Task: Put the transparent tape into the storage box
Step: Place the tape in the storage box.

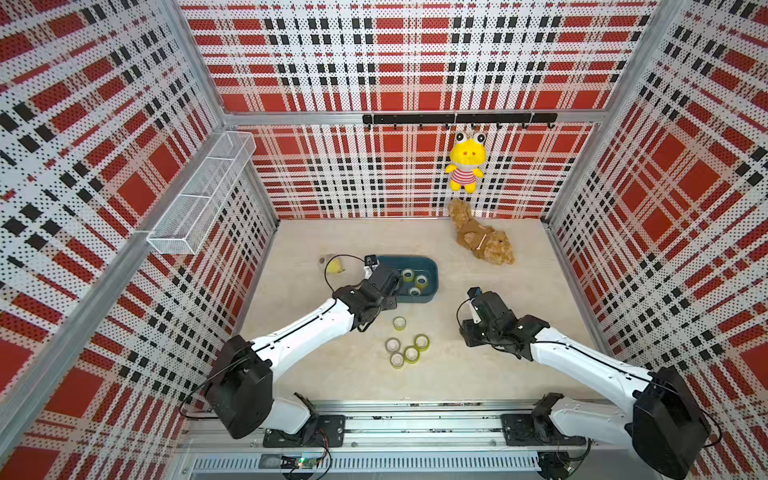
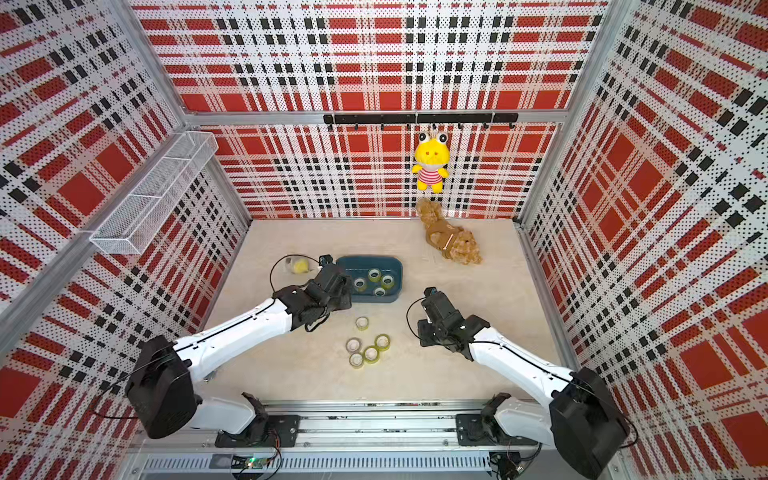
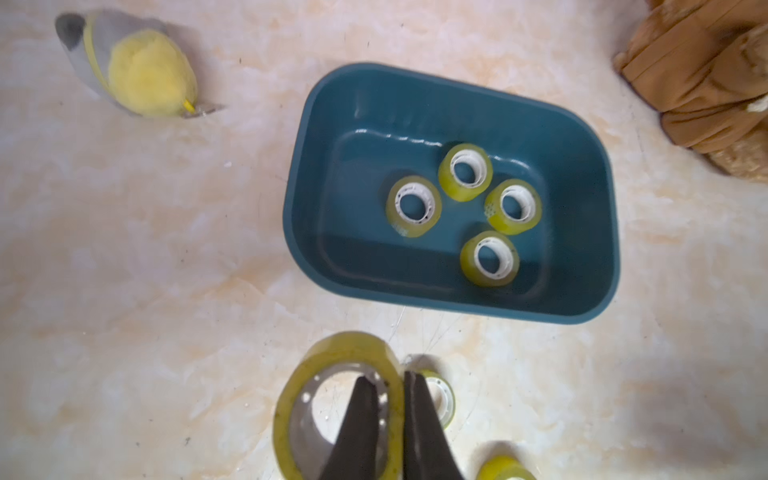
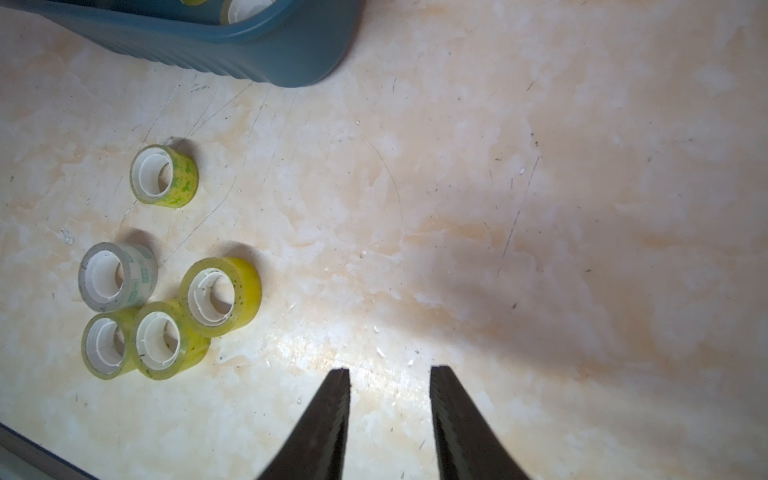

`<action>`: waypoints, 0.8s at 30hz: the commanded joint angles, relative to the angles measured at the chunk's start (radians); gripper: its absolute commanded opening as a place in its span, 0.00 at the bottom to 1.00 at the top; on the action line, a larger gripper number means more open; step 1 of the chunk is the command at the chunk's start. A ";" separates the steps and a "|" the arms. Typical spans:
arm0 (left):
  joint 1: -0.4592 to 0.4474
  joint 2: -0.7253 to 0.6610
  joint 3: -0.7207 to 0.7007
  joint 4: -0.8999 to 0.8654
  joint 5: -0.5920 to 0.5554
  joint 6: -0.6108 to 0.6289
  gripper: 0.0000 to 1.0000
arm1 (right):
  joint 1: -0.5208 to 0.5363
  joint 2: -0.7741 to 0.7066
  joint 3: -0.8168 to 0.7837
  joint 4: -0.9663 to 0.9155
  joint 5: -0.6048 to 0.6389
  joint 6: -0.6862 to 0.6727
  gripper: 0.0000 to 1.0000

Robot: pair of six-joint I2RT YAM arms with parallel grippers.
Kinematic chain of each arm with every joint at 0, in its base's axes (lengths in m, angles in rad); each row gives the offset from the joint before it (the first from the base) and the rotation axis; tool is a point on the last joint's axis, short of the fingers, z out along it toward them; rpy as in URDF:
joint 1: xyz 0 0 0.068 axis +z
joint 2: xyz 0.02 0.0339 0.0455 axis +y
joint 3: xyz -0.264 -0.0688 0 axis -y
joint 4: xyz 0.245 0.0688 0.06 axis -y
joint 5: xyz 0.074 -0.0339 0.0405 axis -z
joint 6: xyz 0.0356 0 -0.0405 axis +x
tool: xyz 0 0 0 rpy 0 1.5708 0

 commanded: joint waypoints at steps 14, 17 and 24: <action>0.200 0.443 0.298 0.179 0.121 0.202 0.38 | 0.008 0.105 0.098 0.013 0.011 -0.025 0.40; 0.228 0.469 0.301 0.216 0.162 0.214 0.74 | 0.007 0.126 0.102 0.019 0.011 -0.028 0.42; 0.233 0.516 0.331 0.220 0.194 0.231 0.99 | 0.007 0.170 0.116 0.032 0.006 -0.033 0.43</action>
